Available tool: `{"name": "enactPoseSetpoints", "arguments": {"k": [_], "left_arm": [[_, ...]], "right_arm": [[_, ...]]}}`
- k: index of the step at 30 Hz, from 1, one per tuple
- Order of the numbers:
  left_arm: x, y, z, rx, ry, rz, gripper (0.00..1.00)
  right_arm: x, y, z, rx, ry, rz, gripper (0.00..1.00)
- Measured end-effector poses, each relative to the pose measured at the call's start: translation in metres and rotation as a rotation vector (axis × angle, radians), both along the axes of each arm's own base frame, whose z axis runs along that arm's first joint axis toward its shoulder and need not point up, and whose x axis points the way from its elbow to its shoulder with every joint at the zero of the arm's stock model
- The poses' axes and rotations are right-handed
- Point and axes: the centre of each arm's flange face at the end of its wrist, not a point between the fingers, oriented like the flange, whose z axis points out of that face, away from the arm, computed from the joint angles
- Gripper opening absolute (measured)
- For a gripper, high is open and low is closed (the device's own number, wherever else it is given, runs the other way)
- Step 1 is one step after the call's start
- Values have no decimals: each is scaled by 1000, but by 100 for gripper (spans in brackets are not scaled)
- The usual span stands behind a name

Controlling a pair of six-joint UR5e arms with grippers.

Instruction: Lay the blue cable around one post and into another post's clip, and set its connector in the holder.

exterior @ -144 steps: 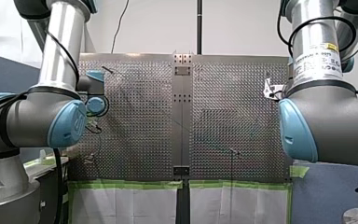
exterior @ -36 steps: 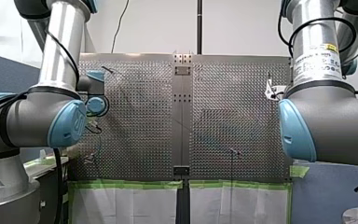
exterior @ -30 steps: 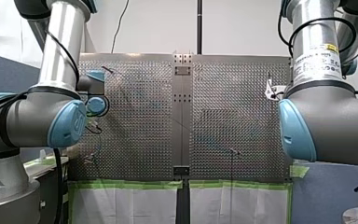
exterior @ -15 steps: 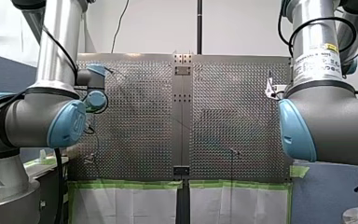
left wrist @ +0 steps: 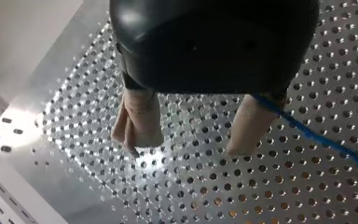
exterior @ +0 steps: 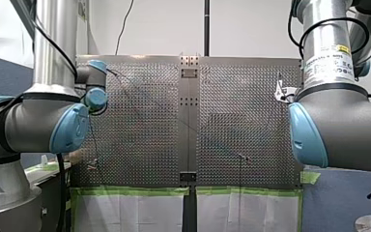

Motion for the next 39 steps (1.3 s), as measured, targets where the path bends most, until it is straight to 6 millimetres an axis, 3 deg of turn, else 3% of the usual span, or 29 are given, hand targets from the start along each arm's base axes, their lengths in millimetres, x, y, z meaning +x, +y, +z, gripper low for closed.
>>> {"name": "enactPoseSetpoints", "arguments": {"k": [8,29,39], "left_arm": [[-23,-9,8,43,0,-69,100],[2,-21,35,-93,-294,-263,100],[-5,-34,74,-114,-414,-378,100]], "right_arm": [[0,-1,0,-3,-8,1,100],[-1,-1,0,-6,-8,0,100],[-1,-1,1,-8,-8,0,100]]}}
